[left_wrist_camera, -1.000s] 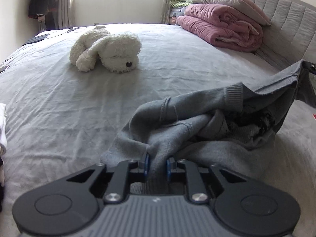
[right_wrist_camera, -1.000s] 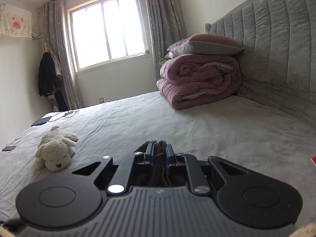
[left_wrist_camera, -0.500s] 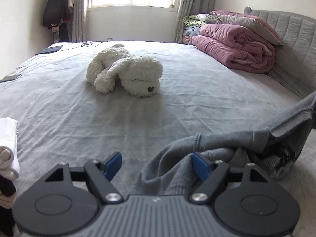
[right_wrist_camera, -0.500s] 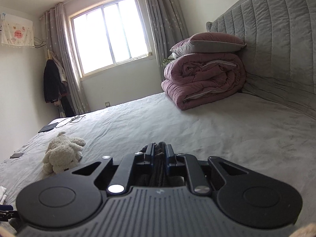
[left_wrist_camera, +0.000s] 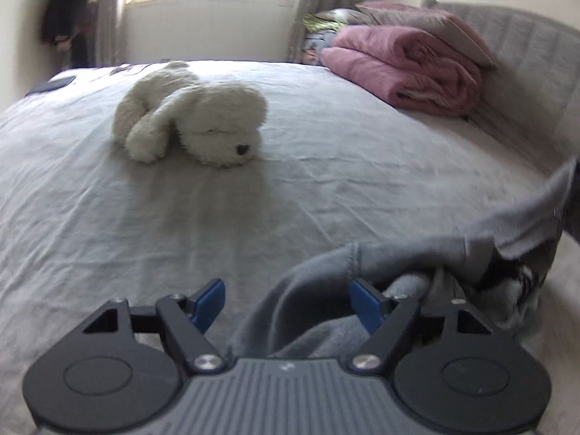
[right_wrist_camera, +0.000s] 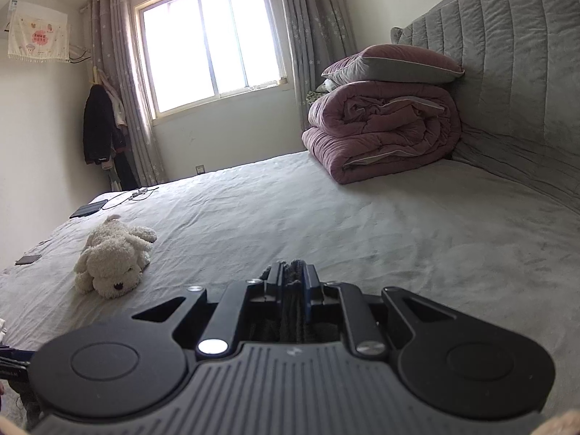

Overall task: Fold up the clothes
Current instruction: 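Lift the grey sweater with both grippers, raising it off the bed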

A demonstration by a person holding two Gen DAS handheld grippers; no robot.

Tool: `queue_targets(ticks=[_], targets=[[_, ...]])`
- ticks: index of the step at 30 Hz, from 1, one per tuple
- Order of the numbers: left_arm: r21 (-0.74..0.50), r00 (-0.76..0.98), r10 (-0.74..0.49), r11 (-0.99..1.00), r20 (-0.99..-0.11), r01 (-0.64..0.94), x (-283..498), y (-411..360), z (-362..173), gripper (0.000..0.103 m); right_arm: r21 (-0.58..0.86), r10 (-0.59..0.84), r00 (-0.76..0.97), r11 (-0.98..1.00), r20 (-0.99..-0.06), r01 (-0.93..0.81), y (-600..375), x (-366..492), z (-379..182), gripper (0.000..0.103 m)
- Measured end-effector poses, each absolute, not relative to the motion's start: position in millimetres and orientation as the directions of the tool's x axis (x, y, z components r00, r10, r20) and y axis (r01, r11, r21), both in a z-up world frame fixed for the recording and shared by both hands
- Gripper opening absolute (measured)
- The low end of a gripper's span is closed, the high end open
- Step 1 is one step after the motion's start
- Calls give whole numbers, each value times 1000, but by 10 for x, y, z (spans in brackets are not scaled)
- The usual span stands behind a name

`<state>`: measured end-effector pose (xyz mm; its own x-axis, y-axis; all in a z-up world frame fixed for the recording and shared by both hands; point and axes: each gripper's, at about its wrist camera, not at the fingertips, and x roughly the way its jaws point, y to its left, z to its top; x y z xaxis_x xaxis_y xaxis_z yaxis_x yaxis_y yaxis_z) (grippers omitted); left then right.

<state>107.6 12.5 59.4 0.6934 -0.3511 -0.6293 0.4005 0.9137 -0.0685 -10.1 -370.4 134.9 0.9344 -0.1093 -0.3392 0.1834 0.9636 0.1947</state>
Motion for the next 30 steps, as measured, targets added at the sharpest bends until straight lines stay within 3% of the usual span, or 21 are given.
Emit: queue_targets(ticks=[2, 5, 6, 7, 9, 15, 22, 24, 27, 30], targets=[[12, 683, -341, 890, -646, 455, 1053, -83, 530, 77, 201, -99, 932, 963, -348, 178, -3710, -95, 1329, 13], [19, 670, -316, 897, -672, 441, 1128, -149, 442, 64, 190, -85, 926, 968, -367, 164, -3680, -78, 1294, 13], [5, 664, -309, 905, -681, 426, 1167, -142, 414, 49, 184, -81, 924, 970, -373, 159, -3665, -72, 1283, 13], [-31, 654, -312, 914, -690, 404, 1195, -98, 405, 25, 174, -82, 924, 972, -375, 157, -3644, -72, 1277, 13], [-94, 643, -315, 930, -698, 355, 1236, 4, 416, 2, 156, -88, 923, 975, -373, 156, -3612, -79, 1271, 13], [-204, 696, -368, 928, -616, 310, 1150, 244, 679, 2, 150, -101, 941, 976, -323, 156, -3614, -178, 1344, 13], [-154, 817, -287, 958, -500, 242, 895, 342, 1044, 2, 144, -120, 980, 979, -156, 143, -3582, -454, 1580, 13], [-176, 858, -261, 963, -442, 202, 799, 494, 1198, 2, 133, -139, 984, 979, -109, 153, -3585, -505, 1637, 0], [-242, 890, -248, 956, -383, 163, 659, 739, 1383, 2, 125, -164, 986, 978, -18, 165, -3591, -616, 1740, 0], [-262, 889, -260, 950, -377, 167, 577, 793, 1414, 2, 12, -78, 988, 997, -133, 80, -3497, -543, 1552, 0]])
